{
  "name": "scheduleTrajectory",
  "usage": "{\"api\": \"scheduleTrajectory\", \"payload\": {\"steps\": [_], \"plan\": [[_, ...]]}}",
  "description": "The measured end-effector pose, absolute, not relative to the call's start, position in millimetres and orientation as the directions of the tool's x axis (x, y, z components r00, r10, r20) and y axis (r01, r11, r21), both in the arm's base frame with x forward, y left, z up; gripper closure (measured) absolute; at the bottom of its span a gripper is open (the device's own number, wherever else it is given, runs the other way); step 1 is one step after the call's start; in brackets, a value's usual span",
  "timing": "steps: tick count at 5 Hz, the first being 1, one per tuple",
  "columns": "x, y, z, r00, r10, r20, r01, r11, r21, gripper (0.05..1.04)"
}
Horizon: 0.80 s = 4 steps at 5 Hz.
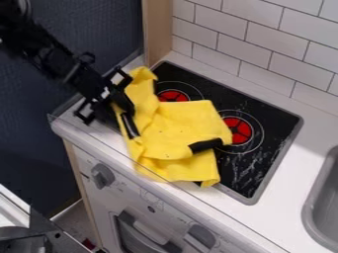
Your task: Unfold the cloth from right to left
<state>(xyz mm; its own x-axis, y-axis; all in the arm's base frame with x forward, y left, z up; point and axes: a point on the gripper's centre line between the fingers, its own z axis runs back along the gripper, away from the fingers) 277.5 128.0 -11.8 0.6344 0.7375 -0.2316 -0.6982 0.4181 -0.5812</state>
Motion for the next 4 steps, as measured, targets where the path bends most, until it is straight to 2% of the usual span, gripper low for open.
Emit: {"api": "scheduleTrajectory", "payload": {"steps": [1,2,3,4], "plan": [[276.2,122.0,22.0,0.649,0.749,-0.136,-0.730,0.562,-0.389,0.306],[279.8,108.0,48.3,0.703,0.707,-0.076,-0.694,0.659,-0.290,0.083],[286.1,101.4,54.7,0.728,0.683,-0.061,-0.674,0.697,-0.245,0.082],[299.6,79.1,64.3,0.784,0.620,-0.036,-0.619,0.775,-0.129,0.083]]}}
